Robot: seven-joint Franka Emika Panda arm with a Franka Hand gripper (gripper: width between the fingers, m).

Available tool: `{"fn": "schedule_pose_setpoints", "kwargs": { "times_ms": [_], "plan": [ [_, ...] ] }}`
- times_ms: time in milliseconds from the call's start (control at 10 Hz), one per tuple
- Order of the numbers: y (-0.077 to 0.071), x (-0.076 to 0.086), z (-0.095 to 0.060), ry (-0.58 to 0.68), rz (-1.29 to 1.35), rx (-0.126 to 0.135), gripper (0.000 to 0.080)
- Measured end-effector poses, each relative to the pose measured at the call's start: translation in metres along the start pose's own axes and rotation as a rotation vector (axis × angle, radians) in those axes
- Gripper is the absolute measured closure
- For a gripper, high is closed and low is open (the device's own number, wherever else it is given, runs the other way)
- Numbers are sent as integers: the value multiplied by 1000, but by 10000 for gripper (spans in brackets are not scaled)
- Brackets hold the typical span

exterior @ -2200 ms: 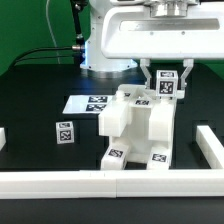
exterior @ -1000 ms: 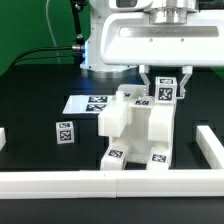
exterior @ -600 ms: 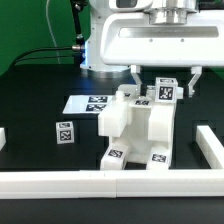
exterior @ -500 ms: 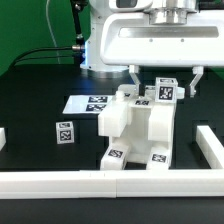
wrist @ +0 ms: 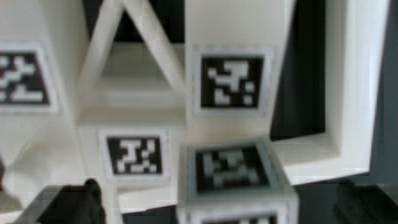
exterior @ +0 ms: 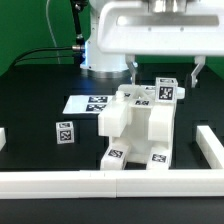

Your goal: Assemble chair

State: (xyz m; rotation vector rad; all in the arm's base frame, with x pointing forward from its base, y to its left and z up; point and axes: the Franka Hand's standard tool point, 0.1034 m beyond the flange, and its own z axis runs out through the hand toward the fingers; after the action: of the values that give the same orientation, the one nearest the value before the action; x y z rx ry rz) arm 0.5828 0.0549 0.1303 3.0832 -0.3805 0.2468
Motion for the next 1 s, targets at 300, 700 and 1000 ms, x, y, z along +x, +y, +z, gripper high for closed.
{"fn": "schedule_pose_setpoints", "kwargs": {
  "times_ms": [300,700,1000],
  "plan": [
    [-1,2,-3,-179,41,-17,150],
    [-16,4,9,-100,36,-8,150],
    [-17,2,10,-101,65,-10,264]
  ]
}}
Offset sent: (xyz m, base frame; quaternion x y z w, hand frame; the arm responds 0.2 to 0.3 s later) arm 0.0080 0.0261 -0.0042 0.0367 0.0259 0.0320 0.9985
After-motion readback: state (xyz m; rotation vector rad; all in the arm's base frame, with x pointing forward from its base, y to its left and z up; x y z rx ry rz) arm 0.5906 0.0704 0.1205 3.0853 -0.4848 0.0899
